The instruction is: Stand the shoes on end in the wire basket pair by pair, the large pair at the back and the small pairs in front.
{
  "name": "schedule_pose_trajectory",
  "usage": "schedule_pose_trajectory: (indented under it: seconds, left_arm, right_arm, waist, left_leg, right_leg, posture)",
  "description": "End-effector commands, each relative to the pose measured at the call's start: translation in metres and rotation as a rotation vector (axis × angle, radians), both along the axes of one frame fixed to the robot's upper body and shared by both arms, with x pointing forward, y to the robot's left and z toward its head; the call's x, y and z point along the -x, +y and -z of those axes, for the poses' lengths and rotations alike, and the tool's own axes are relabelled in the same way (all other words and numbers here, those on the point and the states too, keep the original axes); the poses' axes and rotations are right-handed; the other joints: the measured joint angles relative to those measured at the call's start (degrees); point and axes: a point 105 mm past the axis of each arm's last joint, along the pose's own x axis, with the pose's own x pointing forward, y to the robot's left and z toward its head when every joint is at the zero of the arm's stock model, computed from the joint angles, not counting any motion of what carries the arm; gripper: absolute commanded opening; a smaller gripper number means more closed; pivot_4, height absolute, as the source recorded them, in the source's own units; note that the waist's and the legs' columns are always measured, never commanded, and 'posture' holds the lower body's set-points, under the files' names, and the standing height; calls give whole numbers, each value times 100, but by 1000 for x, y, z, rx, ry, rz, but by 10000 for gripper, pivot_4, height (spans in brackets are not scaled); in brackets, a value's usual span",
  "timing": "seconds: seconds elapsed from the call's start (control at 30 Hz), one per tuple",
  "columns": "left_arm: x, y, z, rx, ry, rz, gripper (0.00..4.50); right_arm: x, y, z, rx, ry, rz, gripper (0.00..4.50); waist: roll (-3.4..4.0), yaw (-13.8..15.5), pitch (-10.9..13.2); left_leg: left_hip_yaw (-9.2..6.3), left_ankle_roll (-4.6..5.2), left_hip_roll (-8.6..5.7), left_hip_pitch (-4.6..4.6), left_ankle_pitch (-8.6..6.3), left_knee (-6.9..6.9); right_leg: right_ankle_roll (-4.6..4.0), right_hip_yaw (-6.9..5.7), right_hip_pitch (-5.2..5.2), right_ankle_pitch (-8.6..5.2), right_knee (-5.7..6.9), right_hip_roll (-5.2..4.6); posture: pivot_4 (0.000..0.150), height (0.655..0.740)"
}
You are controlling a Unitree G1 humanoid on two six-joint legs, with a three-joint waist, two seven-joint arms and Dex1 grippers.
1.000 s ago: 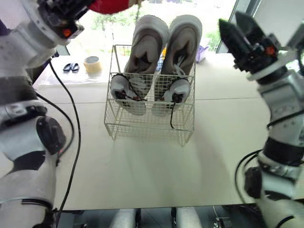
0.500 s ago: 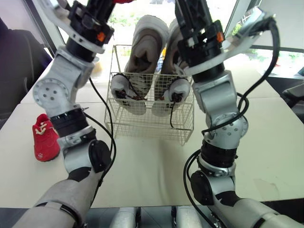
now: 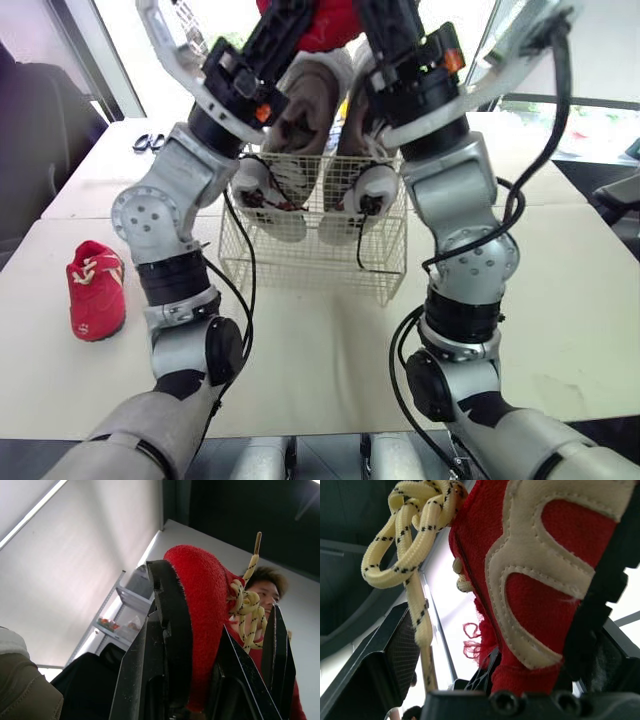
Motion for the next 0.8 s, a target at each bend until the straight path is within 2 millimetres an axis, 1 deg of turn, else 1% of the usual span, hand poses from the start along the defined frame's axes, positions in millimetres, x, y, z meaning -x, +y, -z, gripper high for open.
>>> schedule_pose_trajectory:
  seconds: [0.03,0.17,0.23,0.37,0.43,0.57,0.6,0.67,0.73,0.77,0.8]
  left_arm:
    - [5,8,-10,31,-42,-1,2752]
    - [-1,14,-11,57,-23,-27,2752]
    - [-2,14,-13,55,-27,-31,2752]
    - [-1,12,-11,38,-30,-26,2752]
    - [-2,10,-10,30,-28,-23,2752]
    - [6,7,-3,5,-41,-4,2752]
    - [8,7,-1,-1,-45,1,2752]
    - [10,7,1,-11,-48,3,2752]
    - [11,6,3,-24,-51,4,2752]
    - [11,6,4,-29,-51,4,2752]
    - [11,7,5,-32,-51,3,2752]
  right_arm:
    - [11,-2,-14,-19,-66,11,44328]
    - [14,-3,-20,-29,-84,21,44328]
    - [15,-2,-21,-27,-87,27,44328]
    - [8,-12,-21,-38,-81,40,44328]
    - [7,-15,-22,-59,-78,32,44328]
    - [9,-14,-22,-70,-76,10,44328]
    - [10,-14,-22,-69,-75,6,42033]
    - [10,-13,-21,-66,-75,1,35951]
    - [11,-12,-21,-61,-75,-5,26684]
    - [11,-12,-21,-58,-76,-9,20963]
    - [11,-12,-21,-55,-77,-14,16294]
  waist:
    - [0,0,0]
    - [0,0,0]
    - [0,0,0]
    - [0,6,0]
    - [0,6,0]
    - [0,-4,0]
    - [0,-9,0]
    - [0,-7,0]
    - [0,-4,0]
    - [0,-2,0]
    - [0,-2,0]
  left_leg:
    - [0,0,0,0,0,0]
    - [0,0,0,0,0,0]
    - [0,0,0,0,0,0]
    - [0,1,0,0,0,0]
    - [0,1,0,0,0,1]
    - [0,2,0,0,-1,-1]
    - [0,2,0,0,-1,-2]
    - [-1,2,2,-1,-1,-4]
    - [-1,2,3,-1,-1,-4]
    - [-1,2,3,-1,-1,-3]
    - [-1,2,2,-1,-1,-3]
  right_leg:
    - [0,0,0,0,0,0]
    - [0,0,-1,0,0,0]
    - [0,0,-1,0,-1,0]
    - [0,0,2,0,-1,0]
    - [0,-1,3,0,-2,0]
    - [0,-1,1,0,-2,0]
    - [0,-1,1,0,-2,0]
    - [0,0,-4,-1,-1,2]
    - [-1,0,-4,-1,-1,3]
    - [-1,0,-3,-1,-1,2]
    - [-1,0,-2,-1,-2,2]
  posture:
    - [1500,6563]
    - [1500,6563]
    - [1500,6563]
    - [1500,6563]
    - [1500,6563]
    - [1500,6563]
    - [1500,6563]
    - [1500,6563]
    - [1500,6563]
    - [1500,6563]
    - [1500,6563]
